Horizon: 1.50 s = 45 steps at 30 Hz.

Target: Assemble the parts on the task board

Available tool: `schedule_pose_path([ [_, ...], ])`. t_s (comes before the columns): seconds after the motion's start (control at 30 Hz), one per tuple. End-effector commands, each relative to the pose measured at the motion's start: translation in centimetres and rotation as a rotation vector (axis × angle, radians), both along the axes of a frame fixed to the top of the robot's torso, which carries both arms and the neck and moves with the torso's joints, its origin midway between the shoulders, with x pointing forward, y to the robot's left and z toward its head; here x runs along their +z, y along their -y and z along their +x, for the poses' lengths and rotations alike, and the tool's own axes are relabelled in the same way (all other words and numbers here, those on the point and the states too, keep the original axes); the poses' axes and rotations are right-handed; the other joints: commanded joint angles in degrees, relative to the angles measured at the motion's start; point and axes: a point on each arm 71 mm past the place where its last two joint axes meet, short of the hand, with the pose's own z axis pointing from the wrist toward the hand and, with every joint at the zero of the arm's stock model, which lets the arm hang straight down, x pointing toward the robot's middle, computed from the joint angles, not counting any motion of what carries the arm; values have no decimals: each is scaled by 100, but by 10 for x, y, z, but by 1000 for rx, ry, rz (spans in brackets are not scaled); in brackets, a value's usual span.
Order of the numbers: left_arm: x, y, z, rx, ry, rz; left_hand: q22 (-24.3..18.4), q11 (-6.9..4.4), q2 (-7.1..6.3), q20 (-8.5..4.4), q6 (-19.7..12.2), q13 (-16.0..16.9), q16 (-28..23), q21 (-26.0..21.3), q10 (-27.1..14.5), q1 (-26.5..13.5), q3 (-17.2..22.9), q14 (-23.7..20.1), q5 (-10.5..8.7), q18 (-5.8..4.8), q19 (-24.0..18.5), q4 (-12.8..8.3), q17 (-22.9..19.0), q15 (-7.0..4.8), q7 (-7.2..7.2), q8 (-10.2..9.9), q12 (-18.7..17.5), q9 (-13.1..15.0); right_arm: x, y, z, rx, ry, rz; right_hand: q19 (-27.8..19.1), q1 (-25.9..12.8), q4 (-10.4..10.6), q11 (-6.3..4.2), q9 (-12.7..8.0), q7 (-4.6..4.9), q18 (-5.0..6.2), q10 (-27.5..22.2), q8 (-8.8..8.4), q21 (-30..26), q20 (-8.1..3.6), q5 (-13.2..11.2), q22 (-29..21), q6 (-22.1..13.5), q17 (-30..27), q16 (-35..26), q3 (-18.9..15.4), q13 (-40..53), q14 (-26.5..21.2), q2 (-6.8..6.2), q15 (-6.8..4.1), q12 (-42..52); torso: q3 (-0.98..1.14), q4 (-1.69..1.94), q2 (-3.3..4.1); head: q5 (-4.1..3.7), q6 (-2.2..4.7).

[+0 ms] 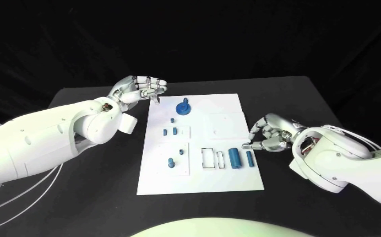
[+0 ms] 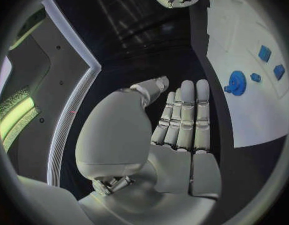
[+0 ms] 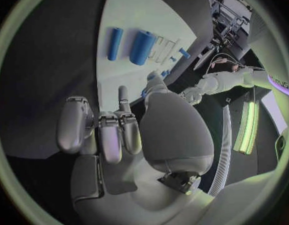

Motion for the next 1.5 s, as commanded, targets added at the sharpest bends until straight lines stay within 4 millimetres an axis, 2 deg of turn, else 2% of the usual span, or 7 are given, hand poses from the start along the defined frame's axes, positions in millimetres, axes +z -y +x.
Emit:
schedule_pose_path([
  [0.03,1,2,-1,-2,12,-13,-9,-7,12,15,-42,-10,14,-39,-45,-45,-28,-35,1,78,-9,15,8,8,-8,31,24,-4,-5,-3,-2,-18,-20,-65,211,-92,-3,-24,12,-33,-90,585,25,42,-9,-35,904,16,1505,18,-62,1503,608,-12,-17,20,-7,7,7,24,-11],
  [0.2,1,2,-1,-4,11,-13,-14,-5,11,17,-40,-11,15,-49,-50,-47,-32,-46,2,77,-15,19,10,10,-5,34,27,-4,-13,-13,-6,-3,-40,-62,220,-210,0,-35,34,-45,-96,585,47,85,-16,-45,926,41,1505,18,-161,1503,608,-33,-26,20,0,0,15,28,-49],
  [0.37,1,2,-1,-5,9,-13,-19,-4,16,19,-36,-11,18,-58,-53,-50,-33,-55,3,77,-18,27,11,12,-1,38,31,-3,-23,-22,-8,10,-63,-59,219,-284,1,-41,47,-53,-95,585,62,75,-20,-44,928,59,1505,18,-191,1503,608,-18,-30,20,9,-1,11,81,-112],
  [1.0,1,0,-2,-5,4,-10,-23,-2,21,21,-32,-12,21,-66,-57,-50,-34,-61,5,78,-21,32,13,13,3,42,34,-3,-43,-40,-13,60,-128,-98,206,-550,2,-97,123,-121,-84,585,188,18,-51,-34,931,221,1505,18,-242,1503,608,10,-74,20,3,-5,6,131,-155],
  [1.37,1,-1,-2,-5,2,-8,-23,-2,21,21,-32,-12,21,-66,-57,-50,-34,-61,5,78,-21,32,13,13,3,42,34,-3,-51,-40,-12,73,-134,-152,202,-404,-8,-147,178,-175,-82,585,289,2,-87,-20,937,306,1505,18,-167,1503,608,64,-117,20,0,-1,2,146,-179],
  [1.4,1,-1,-2,-5,2,-8,-23,-2,21,21,-32,-12,21,-66,-57,-50,-34,-61,5,78,-21,32,13,13,3,42,34,-3,-51,-40,-12,73,-131,-152,202,-348,-10,-153,184,-181,-82,585,299,2,-93,14,940,305,1505,18,-134,1503,608,99,-123,20,0,-4,0,147,-181],
  [1.5,1,-1,-2,-4,2,-8,-23,-2,21,21,-32,-12,21,-66,-57,-50,-34,-61,5,78,-21,32,13,13,3,42,34,-3,-51,-40,-11,57,-113,-127,208,-147,-14,-171,198,-198,-86,585,331,8,-114,517,953,300,1505,18,-48,1503,608,182,-141,20,-3,-5,-1,146,-178],
])
